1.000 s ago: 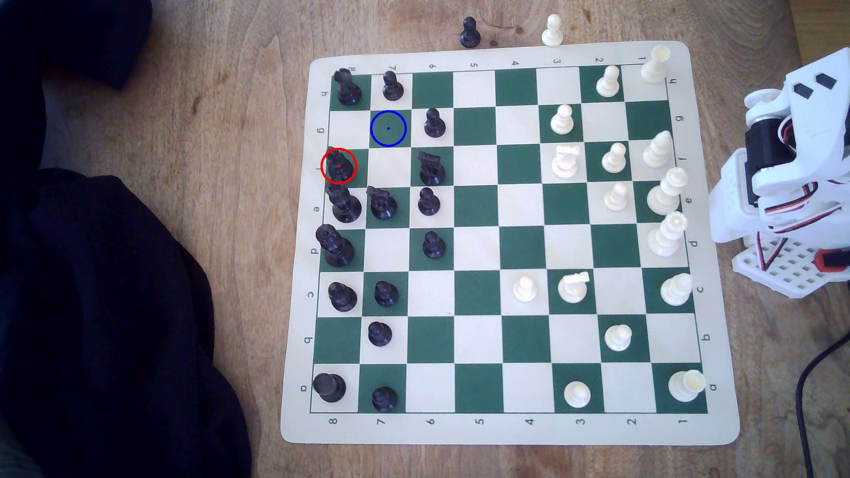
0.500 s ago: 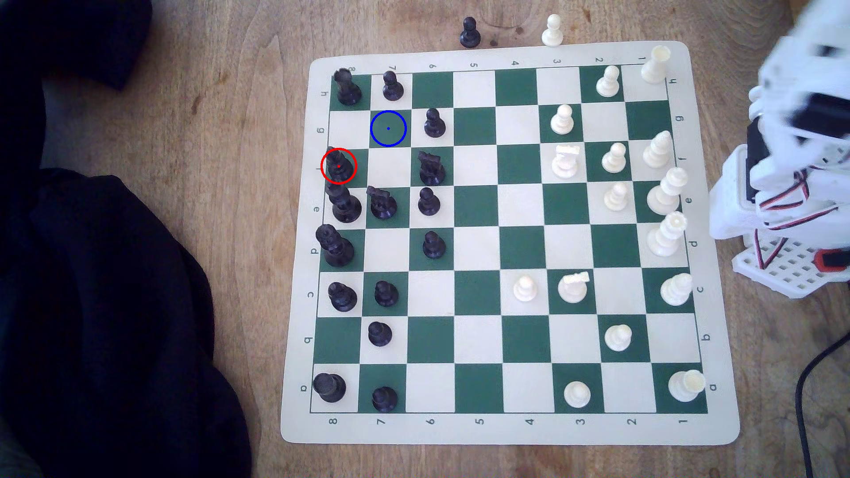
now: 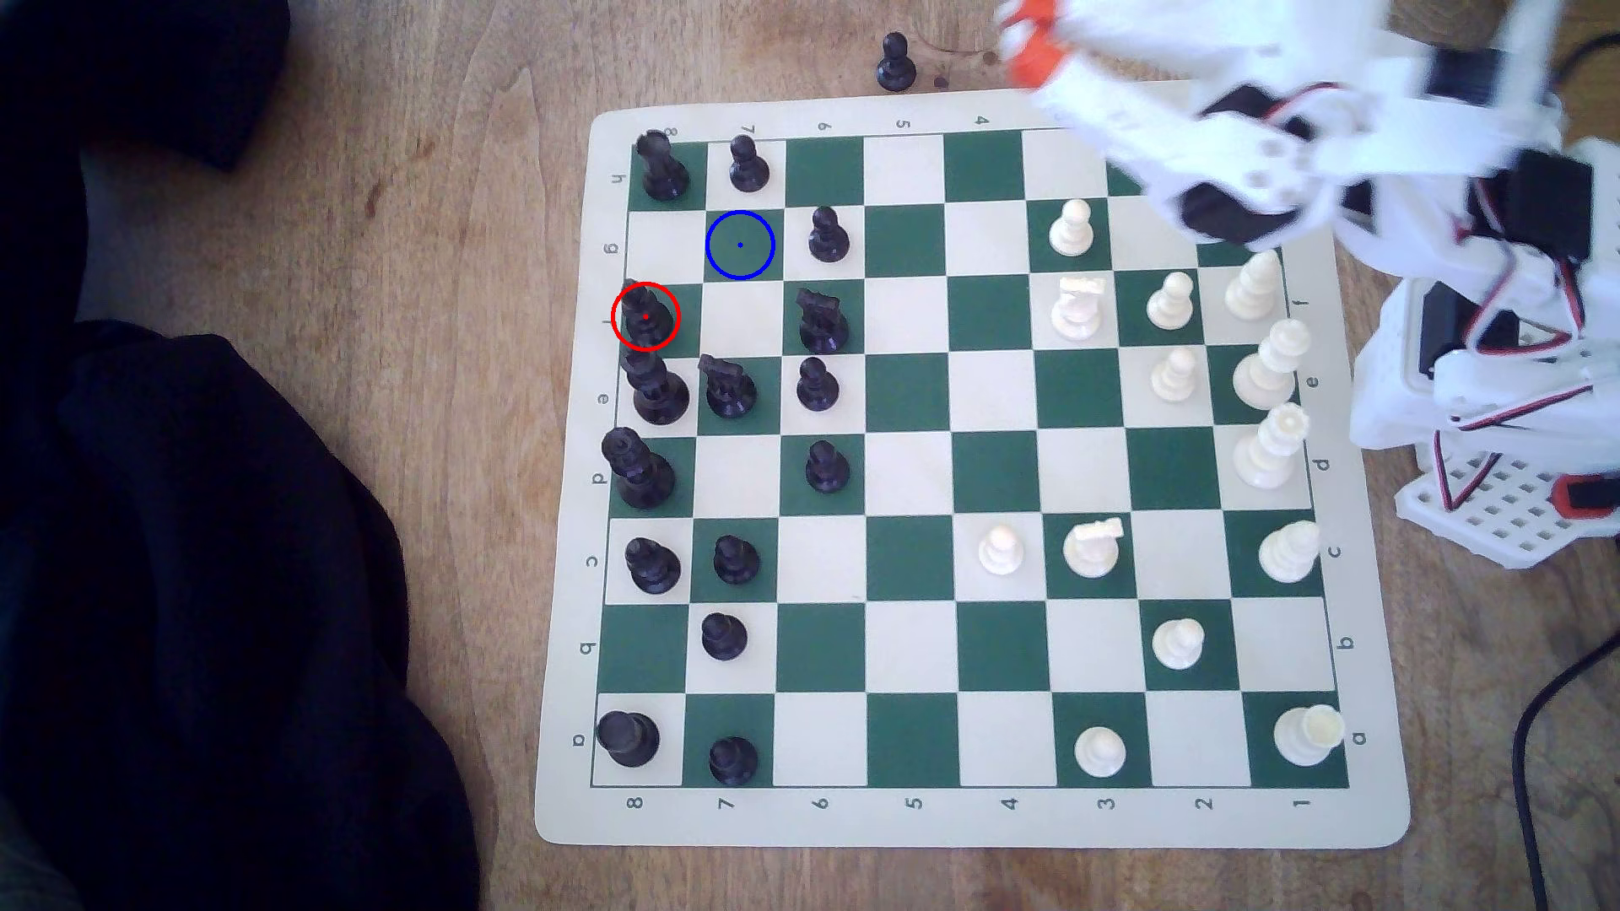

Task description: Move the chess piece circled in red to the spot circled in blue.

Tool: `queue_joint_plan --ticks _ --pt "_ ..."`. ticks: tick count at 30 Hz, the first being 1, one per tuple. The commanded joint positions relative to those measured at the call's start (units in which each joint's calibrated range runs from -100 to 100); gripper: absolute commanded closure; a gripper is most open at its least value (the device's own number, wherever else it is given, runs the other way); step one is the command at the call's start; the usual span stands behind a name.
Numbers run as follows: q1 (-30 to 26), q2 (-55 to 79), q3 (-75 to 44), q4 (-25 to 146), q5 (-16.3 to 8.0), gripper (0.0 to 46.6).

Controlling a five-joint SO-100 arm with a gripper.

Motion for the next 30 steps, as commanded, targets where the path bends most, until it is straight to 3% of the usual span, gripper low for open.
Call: queue_joint_plan --ticks 1,5,12,15,18,22,27,30 --pt "-0.45 14.26 -18.48 14.30 -0.29 46.4" --pt "0.18 29.20 -35.07 24.37 -3.81 46.2" --pt "-0.92 44.82 -50.12 29.20 -5.13 44.1" --pt "-1.15 54.92 -62.27 32.80 -5.91 43.4" --pt "-1.00 65.96 -75.96 38.95 -7.86 43.4" --pt "-1.15 74.62 -85.48 42.22 -9.62 43.1" --pt "-0.92 88.96 -99.17 45.17 -13.72 40.5" --pt "-0.37 93.80 -104.06 45.25 -14.70 40.1"
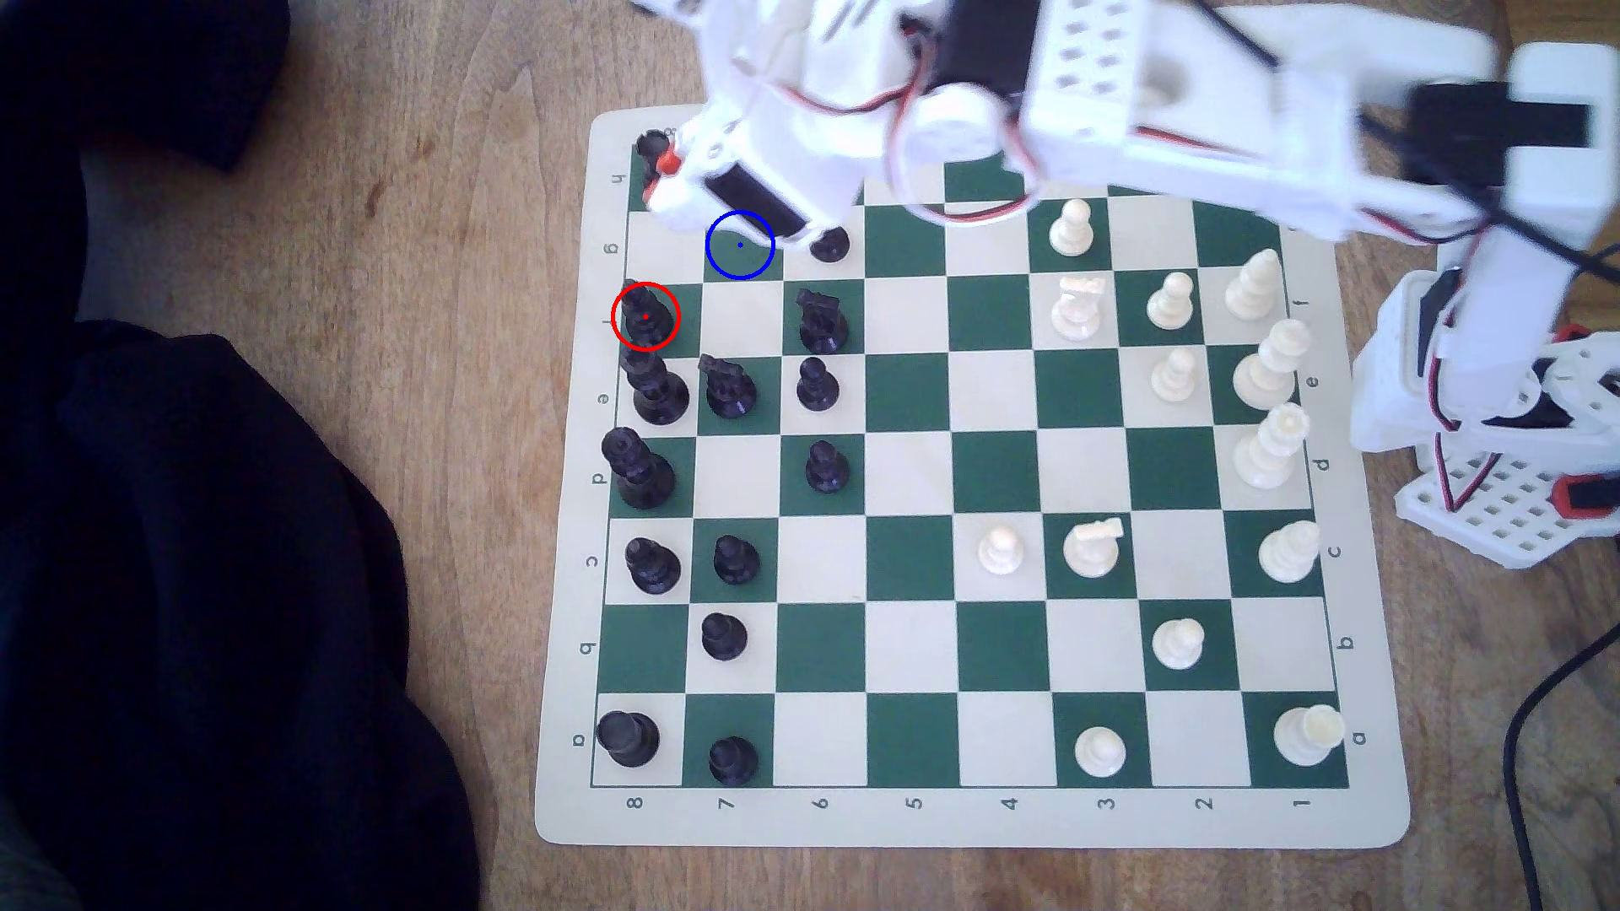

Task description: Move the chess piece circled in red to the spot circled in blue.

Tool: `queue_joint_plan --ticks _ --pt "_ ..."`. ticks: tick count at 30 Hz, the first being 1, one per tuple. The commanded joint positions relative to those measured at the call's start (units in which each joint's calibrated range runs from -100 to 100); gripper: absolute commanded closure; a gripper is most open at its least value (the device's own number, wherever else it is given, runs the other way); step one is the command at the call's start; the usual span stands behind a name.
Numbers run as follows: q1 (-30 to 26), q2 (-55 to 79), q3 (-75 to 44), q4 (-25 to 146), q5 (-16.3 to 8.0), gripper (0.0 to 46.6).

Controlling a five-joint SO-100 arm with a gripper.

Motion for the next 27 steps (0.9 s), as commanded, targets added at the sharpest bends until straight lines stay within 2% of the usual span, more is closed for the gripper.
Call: queue_joint_plan --ticks 1,6,13,27 --pt "0.82 5.67 -13.69 0.23 -1.66 40.0" --pt "0.50 12.04 -20.49 0.97 -2.10 39.2" --pt "0.27 17.64 -24.93 2.36 -2.10 34.3" --pt "0.66 25.28 -30.74 4.16 -2.10 34.8"
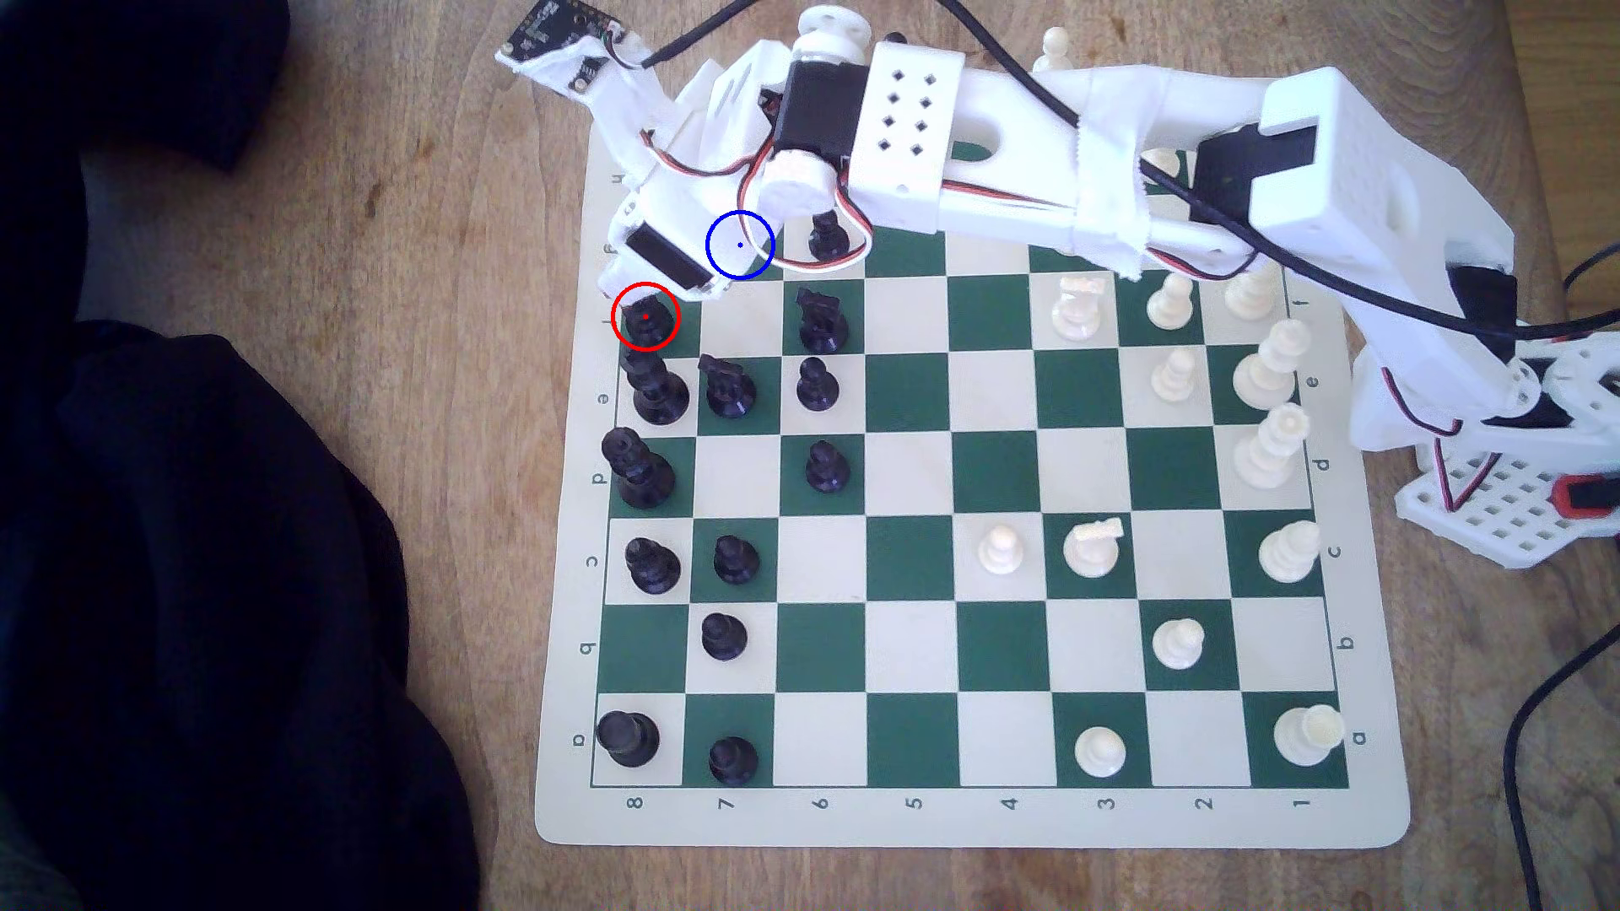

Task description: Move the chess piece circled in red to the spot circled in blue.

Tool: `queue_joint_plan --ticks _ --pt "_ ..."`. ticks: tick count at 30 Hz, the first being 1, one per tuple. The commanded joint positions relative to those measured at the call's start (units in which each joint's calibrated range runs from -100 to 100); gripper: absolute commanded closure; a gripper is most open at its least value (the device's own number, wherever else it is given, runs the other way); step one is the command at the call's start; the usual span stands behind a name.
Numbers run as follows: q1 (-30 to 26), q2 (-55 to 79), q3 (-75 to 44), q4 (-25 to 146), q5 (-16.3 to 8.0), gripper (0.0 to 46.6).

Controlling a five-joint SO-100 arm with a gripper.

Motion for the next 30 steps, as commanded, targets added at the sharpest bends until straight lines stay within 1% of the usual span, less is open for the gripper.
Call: queue_joint_plan --ticks 1,4,6,17,30 --pt "0.30 0.08 -8.24 0.18 -0.15 34.6" --pt "0.30 1.44 -9.42 0.26 -0.20 34.1" --pt "0.30 2.79 -10.69 0.26 -0.29 32.9" --pt "0.22 5.68 -12.05 0.43 -0.39 34.2" --pt "-0.33 8.74 -15.31 0.92 -0.88 34.3"
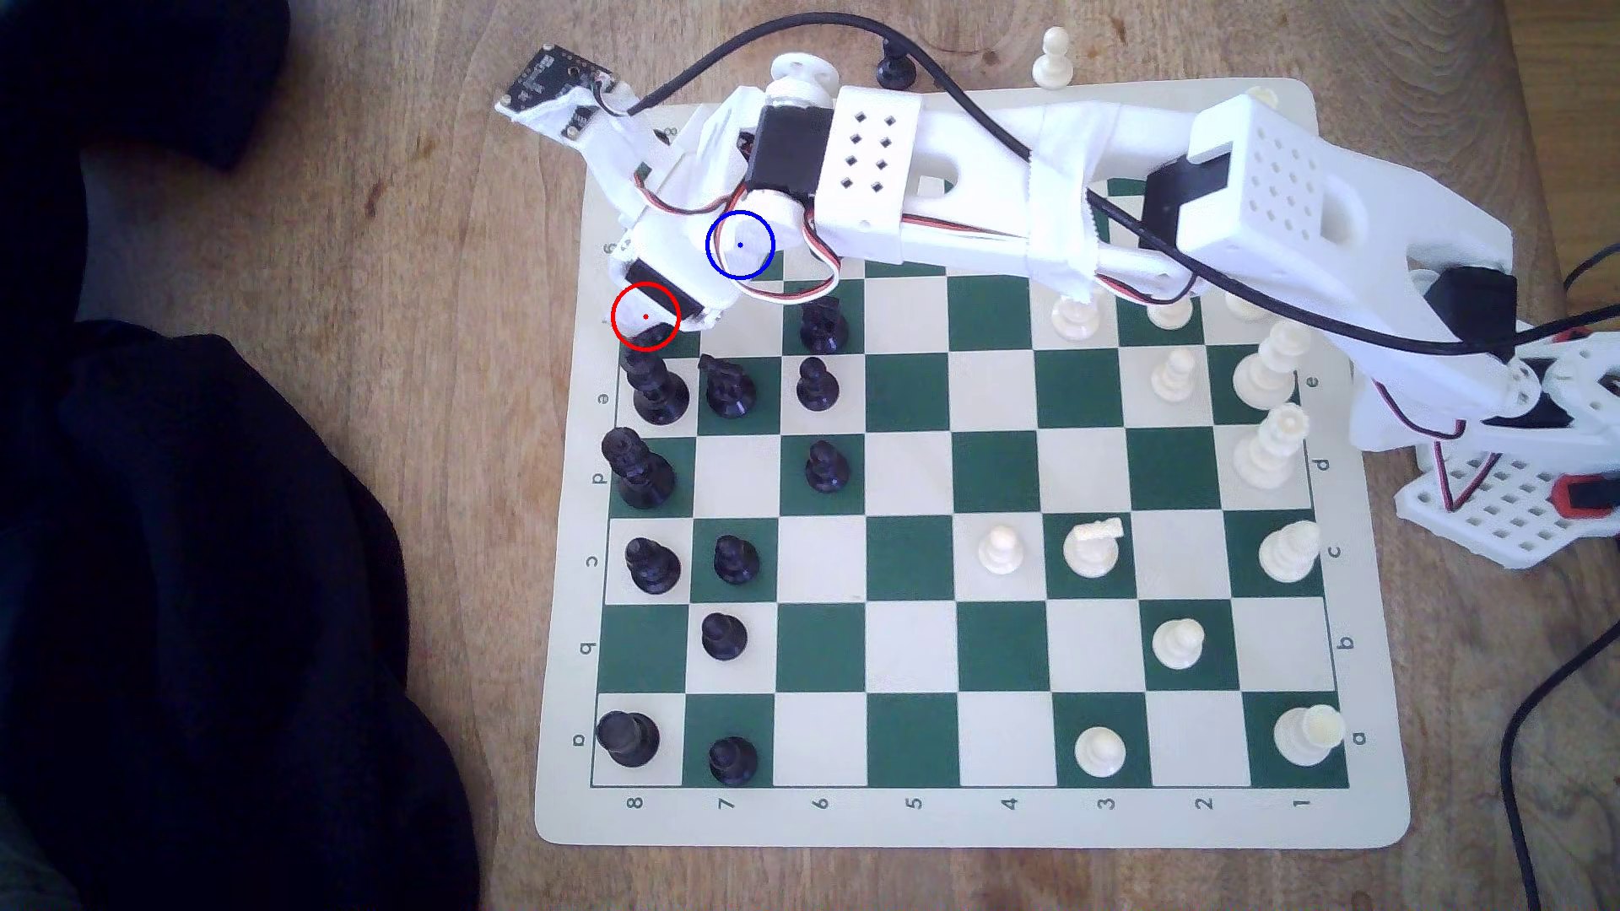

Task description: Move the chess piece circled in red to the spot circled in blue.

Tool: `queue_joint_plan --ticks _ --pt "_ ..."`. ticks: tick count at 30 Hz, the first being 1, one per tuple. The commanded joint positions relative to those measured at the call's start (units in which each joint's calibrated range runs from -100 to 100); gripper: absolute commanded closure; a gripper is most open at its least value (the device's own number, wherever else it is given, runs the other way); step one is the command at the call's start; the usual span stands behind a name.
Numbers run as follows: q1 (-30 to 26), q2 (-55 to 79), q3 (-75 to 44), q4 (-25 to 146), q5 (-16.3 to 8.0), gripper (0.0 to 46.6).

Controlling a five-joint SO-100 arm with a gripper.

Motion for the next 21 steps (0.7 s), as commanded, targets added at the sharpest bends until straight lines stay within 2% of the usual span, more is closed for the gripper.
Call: queue_joint_plan --ticks 1,4,12,21 --pt "-0.33 -1.90 -6.73 0.12 -0.29 34.4" --pt "-0.49 0.30 -10.99 2.09 -0.44 34.9" --pt "-1.19 0.73 -11.17 2.50 -0.59 36.3" --pt "-1.19 -0.21 -11.71 2.50 -0.59 45.5"
